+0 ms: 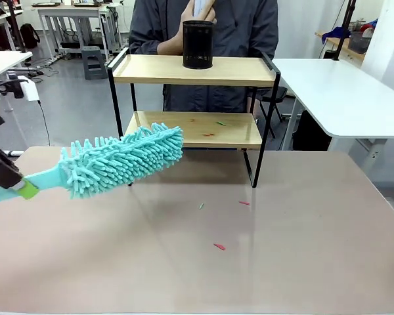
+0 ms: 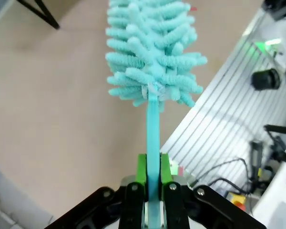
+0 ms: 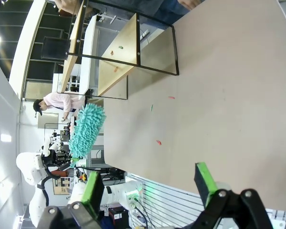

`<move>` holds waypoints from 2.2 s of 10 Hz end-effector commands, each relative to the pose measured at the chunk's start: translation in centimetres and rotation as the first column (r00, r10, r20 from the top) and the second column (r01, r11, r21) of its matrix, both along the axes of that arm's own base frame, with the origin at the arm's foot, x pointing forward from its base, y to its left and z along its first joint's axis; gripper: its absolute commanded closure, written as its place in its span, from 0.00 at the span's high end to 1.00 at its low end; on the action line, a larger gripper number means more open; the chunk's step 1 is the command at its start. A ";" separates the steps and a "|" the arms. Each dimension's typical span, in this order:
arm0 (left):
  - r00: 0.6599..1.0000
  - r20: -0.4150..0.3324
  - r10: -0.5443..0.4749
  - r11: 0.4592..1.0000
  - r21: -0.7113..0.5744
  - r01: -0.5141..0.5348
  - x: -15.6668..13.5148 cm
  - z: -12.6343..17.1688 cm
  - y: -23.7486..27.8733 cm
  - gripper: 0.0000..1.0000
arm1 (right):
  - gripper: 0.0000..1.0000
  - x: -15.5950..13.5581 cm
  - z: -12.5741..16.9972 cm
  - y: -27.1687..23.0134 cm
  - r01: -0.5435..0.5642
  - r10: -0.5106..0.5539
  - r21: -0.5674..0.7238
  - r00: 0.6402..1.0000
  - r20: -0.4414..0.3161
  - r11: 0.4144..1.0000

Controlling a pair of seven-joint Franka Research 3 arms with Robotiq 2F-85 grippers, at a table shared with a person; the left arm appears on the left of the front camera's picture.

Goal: Clean the shelf.
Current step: Clean the remaining tier of the Shelf with the Duster once objects are removed.

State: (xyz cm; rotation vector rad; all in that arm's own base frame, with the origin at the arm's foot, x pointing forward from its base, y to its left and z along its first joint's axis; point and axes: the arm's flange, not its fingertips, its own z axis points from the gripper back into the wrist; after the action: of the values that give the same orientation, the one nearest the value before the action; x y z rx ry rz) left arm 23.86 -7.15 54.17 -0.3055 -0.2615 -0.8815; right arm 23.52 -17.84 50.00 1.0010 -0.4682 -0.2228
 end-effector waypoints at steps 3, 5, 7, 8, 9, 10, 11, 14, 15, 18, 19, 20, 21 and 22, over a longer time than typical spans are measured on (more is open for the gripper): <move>0.983 0.063 0.171 0.985 -0.006 -0.171 2.5 0.4 -3.7 0.12 | 1.00 0.1 0.2 0.0 -0.007 0.007 0.009 0.999 0.033 1.000; 0.974 0.088 0.211 0.976 0.028 -0.214 5.8 1.0 -6.2 0.12 | 1.00 0.1 0.2 0.0 -0.007 0.007 0.009 0.999 0.033 1.000; 0.941 0.129 0.313 0.946 0.052 -0.321 9.0 1.1 -8.4 0.12 | 1.00 0.1 0.2 0.0 -0.007 0.007 0.009 0.999 0.033 1.000; 0.931 0.128 0.341 0.935 0.055 -0.350 10.4 0.9 -9.3 0.12 | 1.00 0.1 0.2 0.0 -0.007 0.007 0.009 0.999 0.033 1.000; 0.916 0.132 0.380 0.918 0.067 -0.390 12.1 0.7 -10.5 0.12 | 1.00 0.1 0.2 0.0 -0.007 0.007 0.009 0.999 0.033 1.000; 0.904 0.134 0.405 0.904 0.086 -0.418 13.5 0.4 -11.7 0.12 | 1.00 0.1 0.2 0.0 -0.007 0.007 0.009 0.999 0.033 1.000; 0.908 0.120 0.402 0.905 0.098 -0.414 14.8 0.1 -12.6 0.12 | 1.00 0.1 0.2 0.0 -0.007 0.007 0.009 0.999 0.033 1.000; 0.903 0.121 0.413 0.896 0.125 -0.427 17.9 -0.5 -14.7 0.12 | 1.00 0.1 0.2 0.0 -0.007 0.007 0.009 0.999 0.033 1.000; 0.903 0.112 0.414 0.895 0.132 -0.426 18.5 -0.8 -15.2 0.12 | 1.00 0.1 0.2 0.0 -0.007 0.007 0.009 0.999 0.033 1.000; 0.954 0.094 0.286 0.948 0.117 -0.296 18.5 -1.3 -17.3 0.12 | 1.00 0.1 0.2 0.0 -0.007 0.007 0.009 0.999 0.033 1.000; 0.968 0.094 0.234 0.961 0.126 -0.245 18.2 -1.4 -17.8 0.12 | 1.00 0.1 0.2 0.0 -0.007 0.007 0.009 0.999 0.033 1.000; 0.982 0.079 0.172 0.975 0.129 -0.181 17.8 -1.6 -18.1 0.12 | 1.00 0.1 0.2 0.0 -0.007 0.007 0.009 0.999 0.033 1.000; 0.993 0.066 0.099 0.987 0.124 -0.106 17.4 -1.8 -18.0 0.12 | 1.00 0.1 0.2 0.0 -0.007 0.007 0.009 0.999 0.033 1.000; 0.998 0.058 0.037 0.994 0.105 -0.043 17.0 -1.8 -17.8 0.12 | 1.00 0.1 0.2 0.0 -0.007 0.007 0.009 0.999 0.033 1.000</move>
State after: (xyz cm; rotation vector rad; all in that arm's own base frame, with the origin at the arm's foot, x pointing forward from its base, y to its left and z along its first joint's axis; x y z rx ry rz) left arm 41.11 -26.41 52.30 -0.1287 -0.2910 -0.7855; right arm 23.52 -17.84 50.01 1.0013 -0.4686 -0.2226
